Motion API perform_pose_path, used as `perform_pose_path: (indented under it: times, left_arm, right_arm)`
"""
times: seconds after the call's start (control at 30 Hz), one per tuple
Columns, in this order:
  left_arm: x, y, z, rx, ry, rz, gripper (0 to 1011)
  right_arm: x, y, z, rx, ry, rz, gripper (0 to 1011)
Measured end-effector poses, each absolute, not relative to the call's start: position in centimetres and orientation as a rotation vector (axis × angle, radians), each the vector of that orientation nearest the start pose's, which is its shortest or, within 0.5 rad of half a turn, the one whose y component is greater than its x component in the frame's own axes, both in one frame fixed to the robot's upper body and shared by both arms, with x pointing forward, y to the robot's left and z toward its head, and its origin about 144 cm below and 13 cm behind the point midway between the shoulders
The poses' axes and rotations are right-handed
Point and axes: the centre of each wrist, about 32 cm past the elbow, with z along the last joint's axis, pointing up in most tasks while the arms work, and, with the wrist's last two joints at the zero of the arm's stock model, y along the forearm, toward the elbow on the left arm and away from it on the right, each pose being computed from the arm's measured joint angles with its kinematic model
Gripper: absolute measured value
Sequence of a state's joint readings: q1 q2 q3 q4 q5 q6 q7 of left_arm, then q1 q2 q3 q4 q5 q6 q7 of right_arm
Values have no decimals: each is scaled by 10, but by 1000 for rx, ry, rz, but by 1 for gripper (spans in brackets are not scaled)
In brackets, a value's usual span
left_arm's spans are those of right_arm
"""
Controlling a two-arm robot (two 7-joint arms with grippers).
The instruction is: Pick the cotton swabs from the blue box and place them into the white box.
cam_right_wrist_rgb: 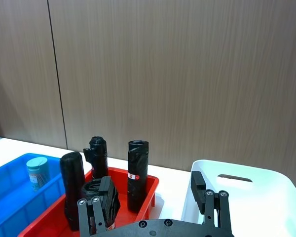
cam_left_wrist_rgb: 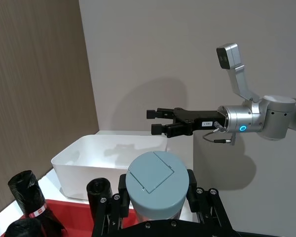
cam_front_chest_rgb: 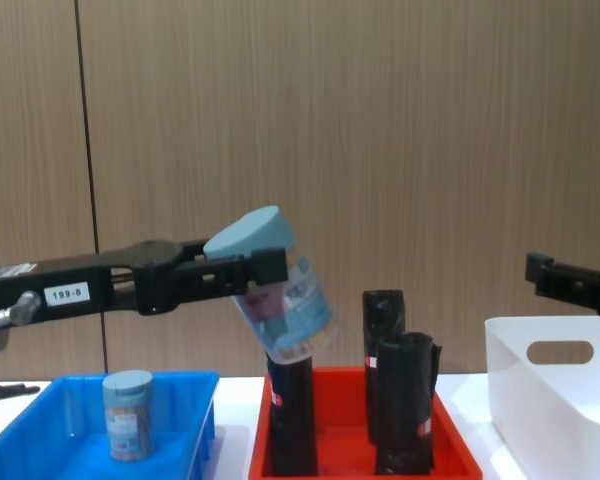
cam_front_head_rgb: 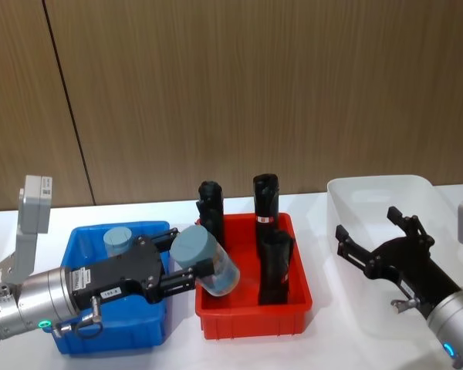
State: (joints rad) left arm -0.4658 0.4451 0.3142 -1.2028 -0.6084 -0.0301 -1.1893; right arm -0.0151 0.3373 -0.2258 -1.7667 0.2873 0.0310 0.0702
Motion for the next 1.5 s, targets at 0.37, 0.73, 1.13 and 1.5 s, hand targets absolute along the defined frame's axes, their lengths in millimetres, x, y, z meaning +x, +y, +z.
perform_pose_path:
  times: [0.37, 0.73, 1.13, 1.5]
  left_arm:
    - [576, 320, 1201, -83, -3, 272, 659]
    - [576, 320, 1200, -83, -1, 270, 659]
    - [576, 320, 1200, -83, 0, 269, 659]
    - [577, 321, 1199, -82, 1, 269, 659]
  right_arm:
    - [443, -239, 1189, 28, -87, -1190, 1002]
    - [447, -247, 1195, 6, -79, -1081, 1002]
    - [456, -256, 1205, -36, -43, -916, 1002]
    - [473, -257, 1213, -102, -18, -746, 1001]
